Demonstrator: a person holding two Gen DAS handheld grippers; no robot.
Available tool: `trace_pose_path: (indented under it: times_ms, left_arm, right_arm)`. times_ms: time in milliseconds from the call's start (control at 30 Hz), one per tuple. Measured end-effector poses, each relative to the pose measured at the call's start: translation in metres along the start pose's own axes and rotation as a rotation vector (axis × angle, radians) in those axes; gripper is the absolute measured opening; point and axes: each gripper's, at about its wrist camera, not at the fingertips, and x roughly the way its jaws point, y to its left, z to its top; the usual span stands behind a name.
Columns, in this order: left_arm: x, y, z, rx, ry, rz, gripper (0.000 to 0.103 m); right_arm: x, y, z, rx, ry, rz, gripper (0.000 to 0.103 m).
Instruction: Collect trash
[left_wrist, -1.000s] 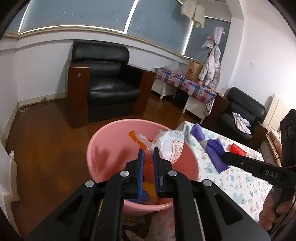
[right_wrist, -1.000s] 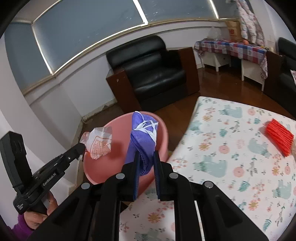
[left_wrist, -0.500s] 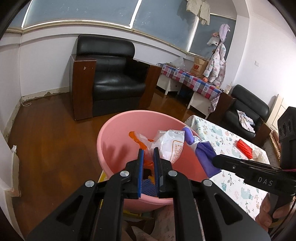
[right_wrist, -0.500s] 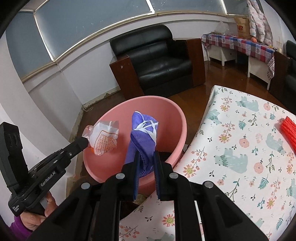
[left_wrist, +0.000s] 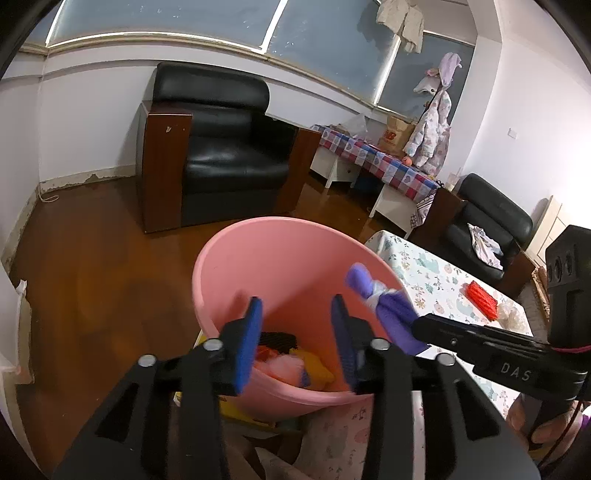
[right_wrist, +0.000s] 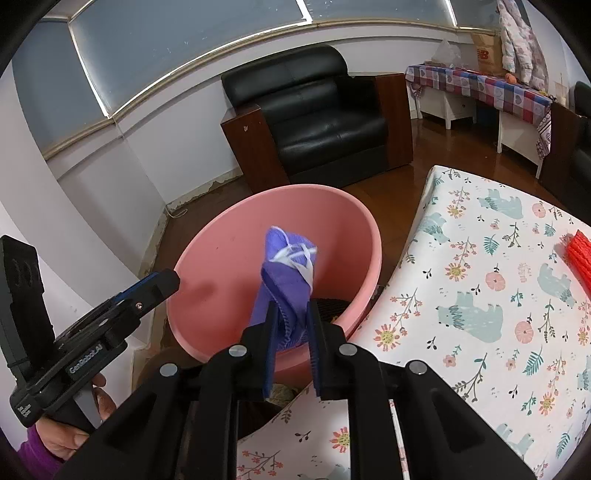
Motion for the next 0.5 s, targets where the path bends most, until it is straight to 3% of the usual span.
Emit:
trace_pose_path:
  times_ms: [200, 500]
  left_arm:
    - [0.001, -0.001, 0.0, 0.002, 0.006, 0.0, 0.049]
    - [0.002, -0.005, 0.0, 0.017, 0.014, -0.007, 0.049]
  right_arm:
    - [0.001, -0.003, -0.002, 0.006, 0.002, 0.013, 0.041]
    - [-0.006, -0.01, -0.006, 0.017, -0.012, 0.02, 0.044]
